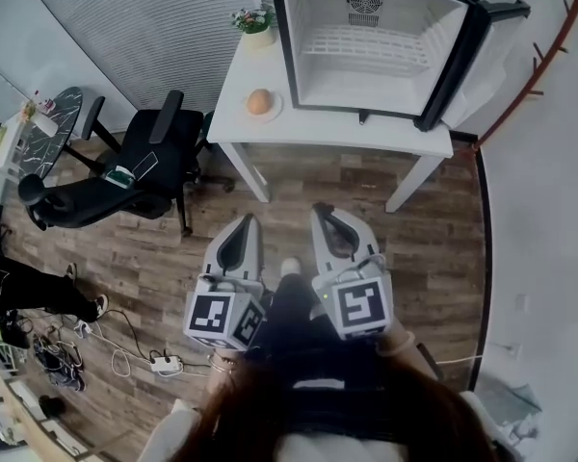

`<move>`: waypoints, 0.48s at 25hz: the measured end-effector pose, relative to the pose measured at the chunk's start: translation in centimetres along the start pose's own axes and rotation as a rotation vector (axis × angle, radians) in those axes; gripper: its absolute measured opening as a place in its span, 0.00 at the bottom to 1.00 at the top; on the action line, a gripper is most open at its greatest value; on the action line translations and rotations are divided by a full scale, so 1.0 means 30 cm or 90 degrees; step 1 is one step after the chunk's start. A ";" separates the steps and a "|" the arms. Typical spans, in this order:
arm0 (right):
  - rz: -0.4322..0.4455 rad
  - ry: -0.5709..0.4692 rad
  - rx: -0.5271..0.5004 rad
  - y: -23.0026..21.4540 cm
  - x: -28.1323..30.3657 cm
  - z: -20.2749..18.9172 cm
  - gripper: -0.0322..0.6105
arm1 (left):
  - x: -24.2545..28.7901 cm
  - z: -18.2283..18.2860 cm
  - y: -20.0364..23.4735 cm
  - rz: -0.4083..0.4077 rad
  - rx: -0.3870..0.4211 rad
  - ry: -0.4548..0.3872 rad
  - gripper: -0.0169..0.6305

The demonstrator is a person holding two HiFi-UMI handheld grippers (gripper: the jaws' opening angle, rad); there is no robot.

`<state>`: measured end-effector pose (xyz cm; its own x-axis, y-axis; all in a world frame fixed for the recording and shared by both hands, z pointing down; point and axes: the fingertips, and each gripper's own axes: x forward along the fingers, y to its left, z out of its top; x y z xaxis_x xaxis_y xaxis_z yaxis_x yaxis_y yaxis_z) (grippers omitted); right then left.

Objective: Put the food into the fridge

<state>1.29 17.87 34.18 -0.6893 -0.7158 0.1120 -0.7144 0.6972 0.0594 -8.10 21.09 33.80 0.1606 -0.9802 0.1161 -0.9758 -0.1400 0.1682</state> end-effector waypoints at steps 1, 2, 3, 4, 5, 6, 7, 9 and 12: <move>-0.001 0.002 -0.003 -0.003 0.022 0.000 0.05 | 0.017 0.005 0.018 -0.001 0.000 -0.001 0.01; -0.003 0.003 -0.005 -0.005 0.044 0.001 0.05 | 0.034 0.010 0.036 -0.002 0.001 -0.001 0.01; -0.005 0.006 -0.007 -0.007 0.065 0.000 0.05 | 0.051 0.015 0.056 -0.004 0.003 -0.002 0.01; -0.007 0.010 -0.009 -0.009 0.087 -0.002 0.05 | 0.066 0.020 0.075 -0.005 0.004 -0.002 0.01; -0.009 0.013 -0.011 -0.011 0.108 -0.004 0.05 | 0.082 0.024 0.093 -0.005 0.003 -0.002 0.01; -0.011 0.015 -0.013 -0.014 0.130 -0.005 0.05 | 0.097 0.027 0.110 -0.006 0.000 0.000 0.01; -0.013 0.017 -0.014 -0.018 0.152 -0.005 0.05 | 0.114 0.029 0.126 -0.006 -0.003 0.001 0.01; -0.016 0.017 -0.010 -0.024 0.196 -0.002 0.05 | 0.145 0.036 0.161 -0.007 -0.010 0.003 0.01; -0.023 0.022 -0.009 -0.032 0.260 0.000 0.05 | 0.185 0.041 0.216 -0.007 -0.010 0.003 0.01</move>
<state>-3.38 11.62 35.00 -0.6580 -0.7391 0.1437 -0.7371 0.6713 0.0774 -13.72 14.57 34.33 0.1721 -0.9778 0.1193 -0.9715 -0.1485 0.1845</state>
